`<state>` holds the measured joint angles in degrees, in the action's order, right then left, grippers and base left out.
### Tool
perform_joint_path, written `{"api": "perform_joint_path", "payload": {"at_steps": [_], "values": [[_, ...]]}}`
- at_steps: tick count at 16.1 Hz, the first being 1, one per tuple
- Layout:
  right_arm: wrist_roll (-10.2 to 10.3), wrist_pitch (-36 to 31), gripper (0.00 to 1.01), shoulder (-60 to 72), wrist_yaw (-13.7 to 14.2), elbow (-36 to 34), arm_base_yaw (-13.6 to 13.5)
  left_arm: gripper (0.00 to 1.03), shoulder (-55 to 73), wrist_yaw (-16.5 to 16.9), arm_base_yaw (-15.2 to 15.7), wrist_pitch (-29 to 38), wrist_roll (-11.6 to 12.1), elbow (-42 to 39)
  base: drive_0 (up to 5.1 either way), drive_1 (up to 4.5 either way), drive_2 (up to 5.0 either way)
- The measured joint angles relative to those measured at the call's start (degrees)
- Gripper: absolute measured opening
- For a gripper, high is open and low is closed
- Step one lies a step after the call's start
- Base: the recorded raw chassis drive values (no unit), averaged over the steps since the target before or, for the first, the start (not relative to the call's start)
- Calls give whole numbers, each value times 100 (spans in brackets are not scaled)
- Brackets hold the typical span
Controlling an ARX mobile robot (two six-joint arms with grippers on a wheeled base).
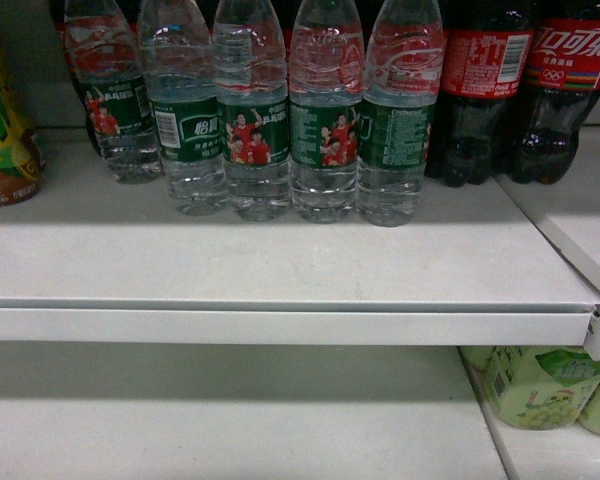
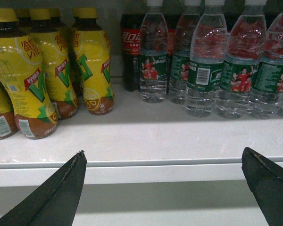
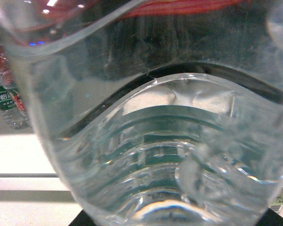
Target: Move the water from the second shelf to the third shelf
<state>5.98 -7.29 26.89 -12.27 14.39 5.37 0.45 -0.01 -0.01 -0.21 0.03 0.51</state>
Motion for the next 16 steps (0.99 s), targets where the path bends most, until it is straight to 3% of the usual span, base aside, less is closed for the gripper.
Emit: {"api": "perform_joint_path", "payload": {"at_steps": [16], "values": [[22,2,39,-2,-13,-2,0,98,0,2,0,2,0,0,0,0,0]]}}
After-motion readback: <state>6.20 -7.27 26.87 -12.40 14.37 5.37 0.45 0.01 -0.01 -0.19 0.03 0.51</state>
